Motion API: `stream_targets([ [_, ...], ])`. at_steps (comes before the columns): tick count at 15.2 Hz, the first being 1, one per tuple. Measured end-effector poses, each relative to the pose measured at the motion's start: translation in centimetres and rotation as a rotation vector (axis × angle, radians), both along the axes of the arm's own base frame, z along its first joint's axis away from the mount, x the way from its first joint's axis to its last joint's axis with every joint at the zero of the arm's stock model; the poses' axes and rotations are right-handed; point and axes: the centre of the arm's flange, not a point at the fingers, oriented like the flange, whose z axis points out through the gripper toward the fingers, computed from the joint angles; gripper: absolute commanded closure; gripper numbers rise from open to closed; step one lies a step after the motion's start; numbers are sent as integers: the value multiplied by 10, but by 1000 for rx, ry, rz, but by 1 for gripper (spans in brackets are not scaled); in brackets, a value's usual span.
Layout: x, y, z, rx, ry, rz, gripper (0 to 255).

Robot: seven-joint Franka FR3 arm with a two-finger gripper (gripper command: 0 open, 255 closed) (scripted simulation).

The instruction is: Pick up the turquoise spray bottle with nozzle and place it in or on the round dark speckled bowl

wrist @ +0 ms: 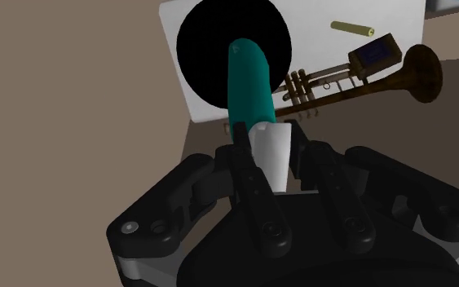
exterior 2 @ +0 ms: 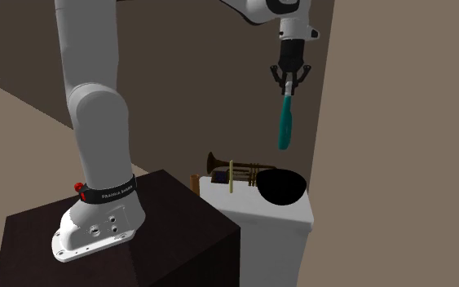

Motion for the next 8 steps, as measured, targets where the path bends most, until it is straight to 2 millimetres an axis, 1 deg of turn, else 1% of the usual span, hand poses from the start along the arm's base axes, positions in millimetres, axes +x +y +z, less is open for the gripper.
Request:
stream_targets([
  [8, 0, 0, -43, 0, 0, 0, 255],
])
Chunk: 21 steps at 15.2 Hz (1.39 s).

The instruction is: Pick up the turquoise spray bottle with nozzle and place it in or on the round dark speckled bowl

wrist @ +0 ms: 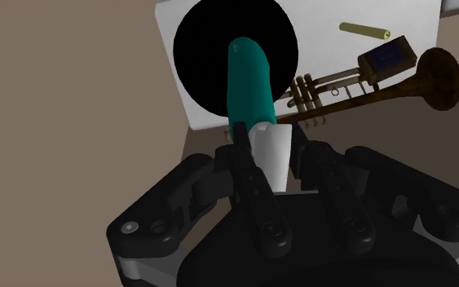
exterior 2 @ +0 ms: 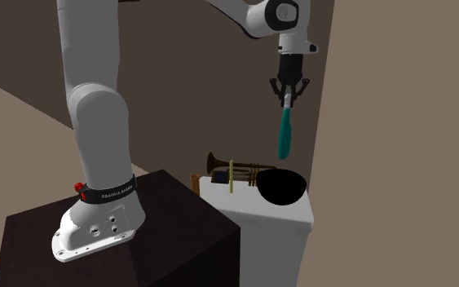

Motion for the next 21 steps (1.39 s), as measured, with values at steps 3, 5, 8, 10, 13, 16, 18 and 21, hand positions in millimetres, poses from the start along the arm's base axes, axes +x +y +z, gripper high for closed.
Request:
stream_targets([
  [3, 0, 0, -14, 0, 0, 0, 255],
  [5, -1, -1, -25, 0, 0, 0, 255],
  [8, 0, 1, -41, 0, 0, 0, 255],
  [10, 0, 0, -52, 0, 0, 0, 255],
  [13, 0, 0, -68, 0, 0, 0, 255],
  [16, 1, 1, -84, 0, 0, 0, 255],
  [18, -1, 0, -91, 0, 0, 0, 255],
  [21, 0, 0, -94, 0, 0, 0, 255],
])
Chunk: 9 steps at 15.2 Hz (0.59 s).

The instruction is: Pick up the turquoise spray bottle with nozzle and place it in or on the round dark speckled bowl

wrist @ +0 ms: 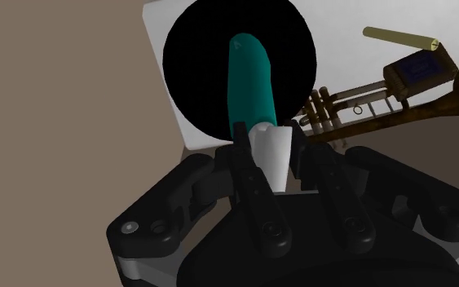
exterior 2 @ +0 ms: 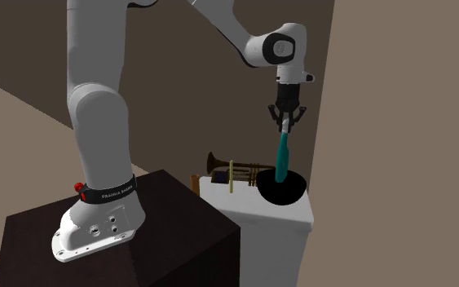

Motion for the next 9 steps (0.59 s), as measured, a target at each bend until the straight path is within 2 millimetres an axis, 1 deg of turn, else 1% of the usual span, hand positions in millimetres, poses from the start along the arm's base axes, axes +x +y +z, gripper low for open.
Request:
stream_targets([
  [2, 0, 0, 0, 0, 0, 0, 255],
  [3, 0, 0, 0, 0, 0, 0, 0],
  [9, 0, 0, 0, 0, 0, 0, 0],
])
